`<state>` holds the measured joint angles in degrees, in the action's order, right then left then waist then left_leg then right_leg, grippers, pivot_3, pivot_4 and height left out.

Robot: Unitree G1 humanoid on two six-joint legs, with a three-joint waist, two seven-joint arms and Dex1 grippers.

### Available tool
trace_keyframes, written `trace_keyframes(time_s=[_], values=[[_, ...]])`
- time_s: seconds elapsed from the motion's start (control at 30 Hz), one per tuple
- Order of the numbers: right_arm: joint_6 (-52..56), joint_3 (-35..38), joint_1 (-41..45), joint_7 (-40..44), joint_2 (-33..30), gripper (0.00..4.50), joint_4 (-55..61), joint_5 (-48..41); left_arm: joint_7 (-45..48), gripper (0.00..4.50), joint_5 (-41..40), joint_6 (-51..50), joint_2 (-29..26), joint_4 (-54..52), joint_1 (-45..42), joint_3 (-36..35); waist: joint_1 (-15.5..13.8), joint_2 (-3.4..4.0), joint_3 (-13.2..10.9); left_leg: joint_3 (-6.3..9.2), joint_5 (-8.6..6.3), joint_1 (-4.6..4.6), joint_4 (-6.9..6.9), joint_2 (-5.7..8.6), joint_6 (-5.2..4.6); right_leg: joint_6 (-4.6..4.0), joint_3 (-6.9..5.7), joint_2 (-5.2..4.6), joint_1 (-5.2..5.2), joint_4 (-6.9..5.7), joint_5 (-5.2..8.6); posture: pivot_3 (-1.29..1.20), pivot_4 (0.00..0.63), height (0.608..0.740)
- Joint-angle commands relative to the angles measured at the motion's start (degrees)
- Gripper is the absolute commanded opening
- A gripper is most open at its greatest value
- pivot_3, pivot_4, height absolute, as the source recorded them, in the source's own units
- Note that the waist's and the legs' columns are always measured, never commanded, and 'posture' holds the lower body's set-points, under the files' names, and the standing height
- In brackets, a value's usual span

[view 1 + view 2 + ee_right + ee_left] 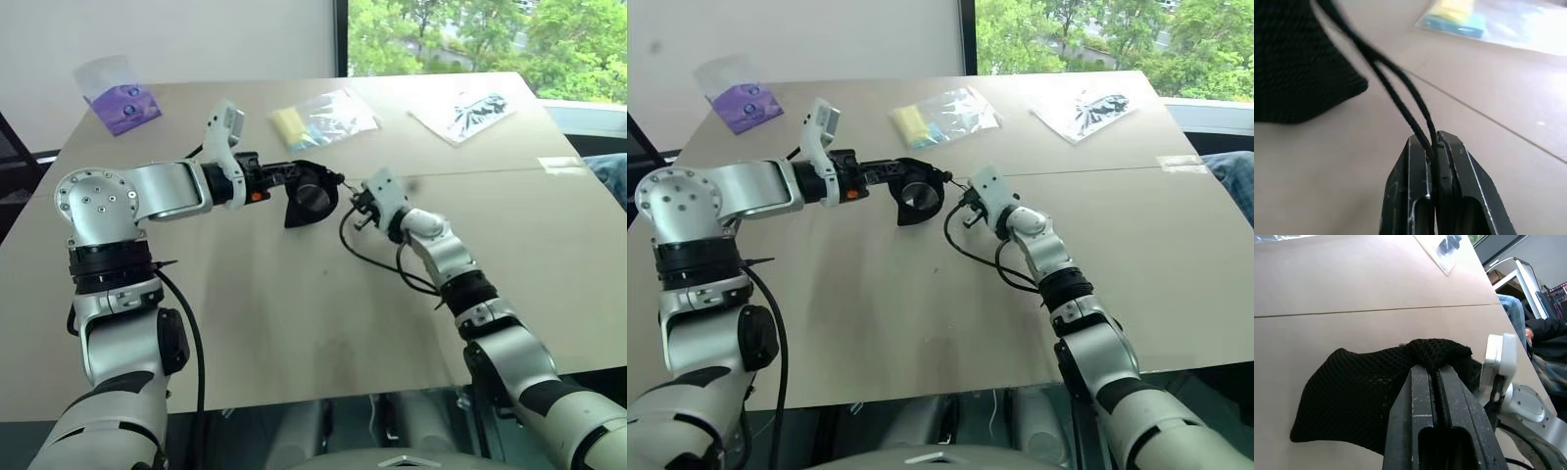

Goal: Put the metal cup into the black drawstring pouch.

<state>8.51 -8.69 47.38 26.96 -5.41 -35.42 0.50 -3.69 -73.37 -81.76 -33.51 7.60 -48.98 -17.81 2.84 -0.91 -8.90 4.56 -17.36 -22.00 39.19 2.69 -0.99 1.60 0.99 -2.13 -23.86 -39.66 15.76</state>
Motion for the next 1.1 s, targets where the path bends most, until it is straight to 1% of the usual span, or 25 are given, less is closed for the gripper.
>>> trace_keyframes(time_s=[0.03, 0.1, 0.17, 0.2, 0.27, 0.33, 0.43, 0.57, 0.73, 0.8, 0.93, 1.0, 1.03, 1.1], values=[[0.96, 1.09, 1.30, -0.89, -2.97, 0.06, 8.08, 1.16, 6.51, 0.00, 5.72, 8.15, -0.78, -9.17, 3.46, 1.49, 0.02, 0.02, -0.01, 0.00, 0.00, -0.01, 0.00, 0.00, 0.00, 0.00, -0.01, 0.00, -0.01, 0.00, 0.00, 0.00, 0.150, 0.740], [3.05, 0.19, 1.85, -0.71, -7.07, 0.00, 14.17, 4.38, 11.76, 0.58, 7.15, 10.79, -1.45, -11.82, 5.86, 1.84, -0.19, 0.09, -0.06, -0.03, 0.00, -0.08, 0.00, 0.00, 0.00, 0.00, 0.01, -0.02, -0.07, 0.03, 0.00, 0.00, 0.150, 0.740], [6.64, -0.26, 2.77, 0.72, -10.94, 0.00, 21.18, 6.22, 17.89, 1.33, 9.06, 12.54, -2.90, -13.75, 6.53, 4.24, -0.55, 0.10, -0.06, -0.03, 0.00, -0.17, 0.02, 0.01, 0.00, 0.00, 0.00, -0.02, -0.15, 0.03, 0.00, 0.00, 0.150, 0.740], [8.47, -0.67, 3.27, 1.82, -12.78, 0.00, 24.63, 6.93, 20.41, 1.75, 11.34, 14.69, -3.27, -14.63, 6.42, 6.04, -0.59, 0.10, -0.06, -0.01, 0.00, -0.25, 0.03, 0.01, 0.00, 0.00, -0.01, -0.01, -0.23, 0.03, 0.00, 0.00, 0.150, 0.740], [12.47, -1.13, 4.45, 3.94, -15.52, 0.00, 31.14, 7.33, 24.78, 2.74, 15.14, 18.54, -3.18, -15.42, 5.46, 9.10, -0.61, 0.10, -0.06, 0.00, 0.00, -0.34, 0.03, 0.01, 0.00, 0.00, -0.02, -0.01, -0.32, 0.02, 0.00, 0.00, 0.150, 0.740], [16.11, -1.47, 5.47, 5.50, -17.08, 0.00, 36.13, 7.37, 28.47, 3.62, 18.26, 21.81, -2.52, -15.57, 4.23, 11.79, -0.45, 0.10, -0.06, -0.02, 0.00, -0.39, 0.03, 0.00, 0.00, 0.00, -0.01, 0.00, -0.35, 0.03, 0.00, 0.00, 0.150, 0.740], [21.98, -2.29, 6.92, 7.04, -18.25, 0.00, 42.40, 7.76, 32.33, 3.62, 22.47, 25.97, 0.39, -13.79, 1.36, 15.70, -0.56, 0.10, -0.06, -0.02, 0.00, -0.43, 0.03, 0.00, 0.00, 0.00, -0.01, 0.00, -0.38, 0.03, 0.00, 0.00, 0.150, 0.740], [26.07, -3.24, 7.95, 8.18, -19.31, 0.00, 46.48, 8.38, 36.23, 3.62, 29.09, 32.09, 4.87, -10.03, -1.49, 20.66, -0.67, 0.10, -0.06, -0.01, 0.00, -0.47, 0.05, 0.01, -0.01, 0.00, -0.02, -0.01, -0.38, 0.04, 0.00, 0.00, 0.150, 0.740], [29.60, -3.56, 8.53, 8.79, -19.37, 0.00, 49.69, 7.66, 40.43, 3.62, 36.02, 37.84, 8.64, -4.12, -4.32, 23.79, -0.50, 0.10, -0.06, -0.02, 0.01, -0.59, 0.07, 0.02, -0.01, 0.00, -0.02, -0.01, -0.51, 0.02, 0.00, 0.00, 0.150, 0.740], [30.29, -3.85, 8.84, 8.79, -19.25, 0.00, 50.22, 7.83, 42.02, 3.62, 37.89, 39.74, 9.90, -2.12, -4.87, 24.42, -0.44, 0.10, -0.06, -0.08, 0.01, -0.79, 0.10, 0.02, -0.02, 0.00, 0.04, -0.01, -0.76, -0.10, 0.00, 0.00, 0.150, 0.740], [31.23, -4.79, 8.51, 8.95, -19.43, 0.00, 51.42, 8.34, 44.11, 3.62, 40.35, 41.79, 12.30, 1.14, -6.02, 24.58, -0.49, 0.10, -0.06, -0.09, 0.01, -0.86, 0.10, 0.02, -0.02, 0.00, 0.04, -0.01, -0.84, -0.11, 0.00, 0.00, 0.150, 0.740], [31.93, -4.83, 8.41, 8.81, -19.26, 0.00, 51.98, 8.17, 44.95, 3.08, 41.42, 42.42, 13.22, 2.22, -6.41, 24.56, -0.48, 0.10, -0.06, -0.09, 0.01, -0.87, 0.10, 0.02, -0.02, 0.00, 0.04, -0.01, -0.84, -0.10, 0.00, 0.00, 0.150, 0.740], [32.10, -4.94, 8.43, 8.74, -19.29, 0.00, 52.12, 8.21, 45.27, 2.91, 41.91, 42.74, 13.70, 2.80, -6.52, 24.52, -0.49, 0.10, -0.06, -0.09, 0.01, -0.87, 0.11, 0.02, -0.02, 0.00, 0.05, -0.01, -0.84, -0.10, 0.00, 0.00, 0.150, 0.740], [32.48, -4.98, 8.73, 8.61, -19.28, 0.00, 52.33, 8.16, 46.37, 1.73, 42.64, 43.11, 14.69, 3.84, -6.68, 24.70, -0.53, 0.10, -0.06, -0.08, 0.01, -0.87, 0.11, 0.02, -0.02, 0.00, 0.03, -0.01, -0.84, -0.11, 0.00, 0.00, 0.150, 0.740]])
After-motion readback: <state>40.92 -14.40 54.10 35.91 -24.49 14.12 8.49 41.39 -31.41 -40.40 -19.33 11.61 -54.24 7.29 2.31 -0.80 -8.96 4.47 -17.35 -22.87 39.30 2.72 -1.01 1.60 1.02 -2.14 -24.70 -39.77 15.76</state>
